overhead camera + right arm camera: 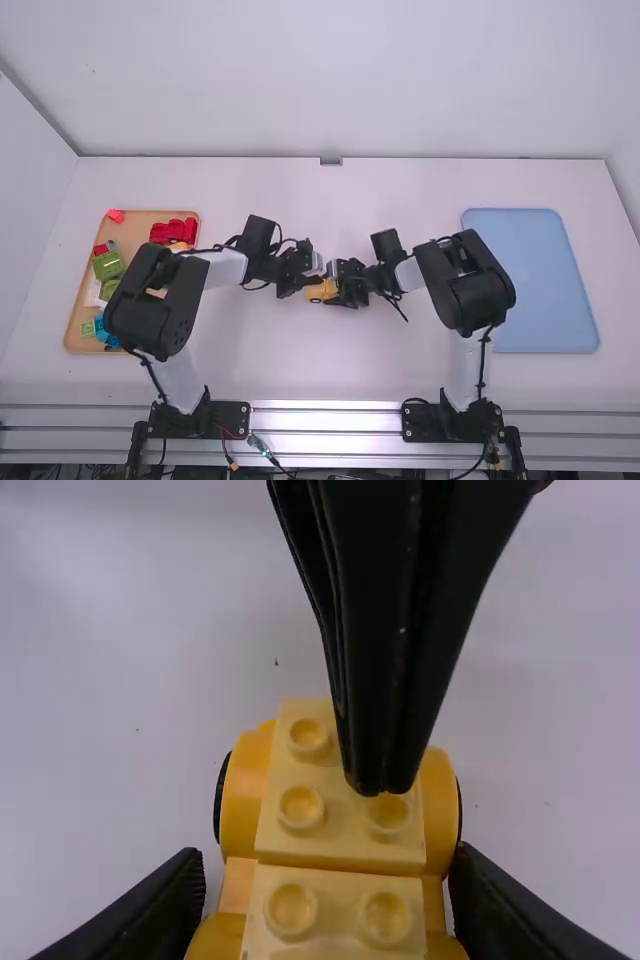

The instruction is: Assemble lego blocks to make yellow taxi

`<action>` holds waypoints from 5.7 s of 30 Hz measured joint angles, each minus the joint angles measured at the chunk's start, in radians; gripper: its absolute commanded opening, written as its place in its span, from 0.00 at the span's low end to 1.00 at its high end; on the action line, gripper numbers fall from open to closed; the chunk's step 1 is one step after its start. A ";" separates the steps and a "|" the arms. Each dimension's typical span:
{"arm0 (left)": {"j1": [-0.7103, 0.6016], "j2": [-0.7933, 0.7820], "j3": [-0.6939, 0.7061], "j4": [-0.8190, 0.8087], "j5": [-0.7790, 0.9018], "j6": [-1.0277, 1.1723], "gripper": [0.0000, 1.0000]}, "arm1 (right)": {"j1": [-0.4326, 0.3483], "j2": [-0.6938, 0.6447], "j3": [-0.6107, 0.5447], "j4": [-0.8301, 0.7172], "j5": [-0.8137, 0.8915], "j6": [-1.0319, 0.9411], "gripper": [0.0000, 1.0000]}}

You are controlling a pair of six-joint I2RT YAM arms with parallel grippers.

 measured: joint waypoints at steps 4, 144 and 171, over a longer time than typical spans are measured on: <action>0.000 -0.010 -0.021 0.004 -0.014 0.009 0.02 | 0.001 0.000 0.000 0.001 0.000 0.002 0.58; 0.640 0.237 0.623 -0.785 -0.884 0.398 0.28 | 0.044 -0.311 0.187 -0.629 0.744 0.293 0.99; 0.524 0.237 0.895 -1.166 -0.611 0.197 0.02 | 0.044 -0.311 0.187 -0.610 0.747 0.298 0.99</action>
